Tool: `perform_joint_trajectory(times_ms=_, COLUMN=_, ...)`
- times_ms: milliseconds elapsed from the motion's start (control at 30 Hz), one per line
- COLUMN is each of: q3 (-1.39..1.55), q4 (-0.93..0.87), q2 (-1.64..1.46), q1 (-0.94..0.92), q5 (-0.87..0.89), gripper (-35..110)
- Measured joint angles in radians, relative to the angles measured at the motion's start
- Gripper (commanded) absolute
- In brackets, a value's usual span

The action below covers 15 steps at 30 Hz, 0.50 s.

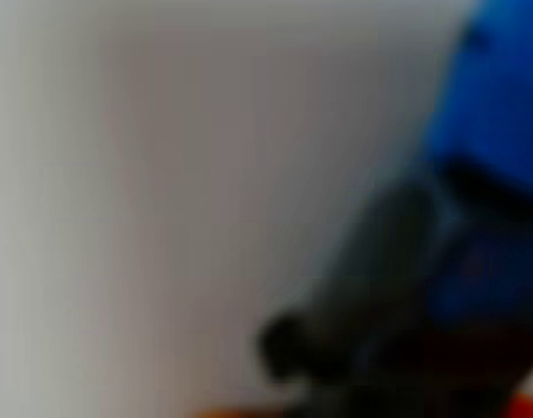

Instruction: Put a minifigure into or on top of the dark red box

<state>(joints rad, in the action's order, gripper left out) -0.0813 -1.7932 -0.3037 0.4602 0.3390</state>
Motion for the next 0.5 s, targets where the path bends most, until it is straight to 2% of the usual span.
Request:
perform_joint_trajectory(times_ms=300, q3=0.000, q4=0.002, q2=0.000, q1=0.000, q5=-0.003, gripper=0)
perform_joint_trajectory(times_ms=500, q3=0.000, q4=-0.008, q2=0.000, q1=0.000, q5=0.000, gripper=0)
